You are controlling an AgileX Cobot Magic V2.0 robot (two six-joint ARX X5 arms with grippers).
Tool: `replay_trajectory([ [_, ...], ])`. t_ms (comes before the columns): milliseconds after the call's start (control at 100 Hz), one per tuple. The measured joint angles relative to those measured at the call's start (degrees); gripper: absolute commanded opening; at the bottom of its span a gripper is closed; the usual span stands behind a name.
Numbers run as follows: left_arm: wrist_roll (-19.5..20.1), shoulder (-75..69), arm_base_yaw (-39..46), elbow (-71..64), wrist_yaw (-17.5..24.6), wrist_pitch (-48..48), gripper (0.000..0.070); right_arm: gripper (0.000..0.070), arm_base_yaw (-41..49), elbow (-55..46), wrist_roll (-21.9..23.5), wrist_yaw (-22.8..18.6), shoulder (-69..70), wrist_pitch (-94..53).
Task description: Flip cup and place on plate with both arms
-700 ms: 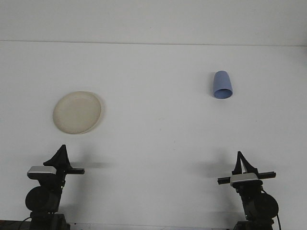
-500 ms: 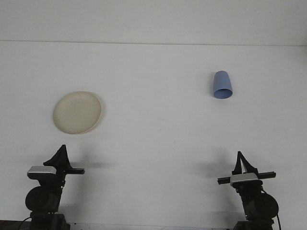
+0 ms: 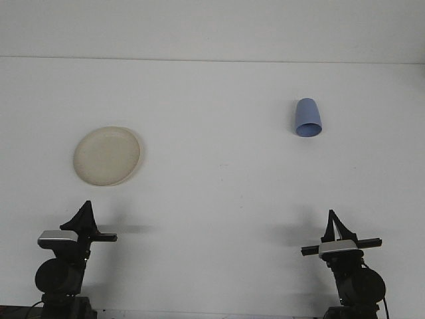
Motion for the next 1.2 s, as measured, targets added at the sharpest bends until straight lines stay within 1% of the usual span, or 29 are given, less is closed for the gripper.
replay_trajectory([
  [230, 0.0, 0.0, 0.0, 0.0, 0.0, 0.0, 0.0015, 0.0, 0.0, 0.0, 0.8, 0.0, 0.0, 6.2],
  [330, 0.0, 0.0, 0.0, 0.0, 0.0, 0.0, 0.0015, 0.0, 0.0, 0.0, 2.4, 0.0, 0.0, 8.5],
  [380, 0.0, 0.0, 0.0, 0.0, 0.0, 0.0, 0.0015, 0.0, 0.0, 0.0, 4.2, 0.0, 0.0, 9.0],
  [450, 0.0, 0.0, 0.0, 0.0, 0.0, 0.0, 0.0015, 0.0, 0.0, 0.0, 8.3, 0.0, 0.0, 8.9],
  [600, 0.0, 0.0, 0.0, 0.0, 0.0, 0.0, 0.0015, 0.0, 0.0, 0.0, 20.1, 0.2, 0.0, 12.4],
  [660, 0.0, 0.0, 0.0, 0.0, 0.0, 0.0, 0.0015, 0.0, 0.0, 1.1, 23.9, 0.2, 0.1, 11.6],
  [720, 0.0, 0.0, 0.0, 0.0, 0.0, 0.0, 0.0015, 0.0, 0.0, 3.8, 26.1, 0.2, 1.4, 8.7],
  [780, 0.0, 0.0, 0.0, 0.0, 0.0, 0.0, 0.0015, 0.0, 0.0, 8.0, 27.3, 0.2, 4.5, 5.4],
  [920, 0.0, 0.0, 0.0, 0.0, 0.0, 0.0, 0.0015, 0.0001, 0.0, 19.0, 27.9, 1.6, 15.4, 0.1],
  [940, 0.0, 0.0, 0.0, 0.0, 0.0, 0.0, 0.0015, 0.0016, 0.0, 20.4, 27.8, 1.6, 17.3, -0.1],
  [960, 0.0, 0.0, 0.0, 0.0, 0.0, 0.0, 0.0015, 0.0046, 0.0, 21.8, 27.6, 1.6, 19.3, -0.3],
  [1010, 0.0, 0.0, 0.0, 0.0, 0.0, 0.0, 0.0015, 0.0165, 0.0, 24.9, 26.8, 1.5, 24.2, -0.4],
  [1020, 0.0, 0.0, 0.0, 0.0, 0.0, 0.0, 0.0015, 0.0217, 0.0, 25.5, 26.5, 1.5, 25.1, -0.4],
  [1030, 0.0, 0.0, 0.0, 0.0, 0.0, 0.0, 0.0015, 0.0236, 0.0, 26.1, 26.2, 1.5, 26.1, -0.4],
  [1040, 0.0, 0.0, 0.0, 0.0, 0.0, 0.0, 0.0015, 0.0272, 0.0, 26.6, 25.9, 1.5, 27.0, -0.4],
  [1050, 0.0, 0.0, 0.0, 0.0, 0.0, 0.0, 0.0015, 0.0325, 0.0, 27.2, 25.6, 1.5, 27.9, -0.4],
  [1060, 0.0, 0.0, 0.0, 0.0, 0.0, 0.0, 0.0015, 0.0345, 0.0, 27.7, 25.3, 1.5, 28.8, -0.4],
  [1070, 0.0, 0.0, 0.0, 0.0, 0.0, 0.0, 0.0015, 0.0395, 0.0, 28.2, 24.9, 1.5, 29.7, -0.4],
  [1110, 0.0, 0.0, 0.0, 0.0, 0.0, 0.0, 0.0015, 0.0493, 0.0, 30.1, 23.7, 1.5, 33.3, -0.4],
  [1130, 0.0, 0.0, 0.0, 0.0, 0.0, 0.0, 0.0015, 0.0512, 0.0, 30.9, 23.1, 1.5, 35.0, -0.3],
  [1200, 0.0, 0.0, 0.0, 0.0, 0.0, 0.0, 0.0015, 0.0512, 0.0, 33.1, 21.2, 1.5, 40.9, 0.6],
])
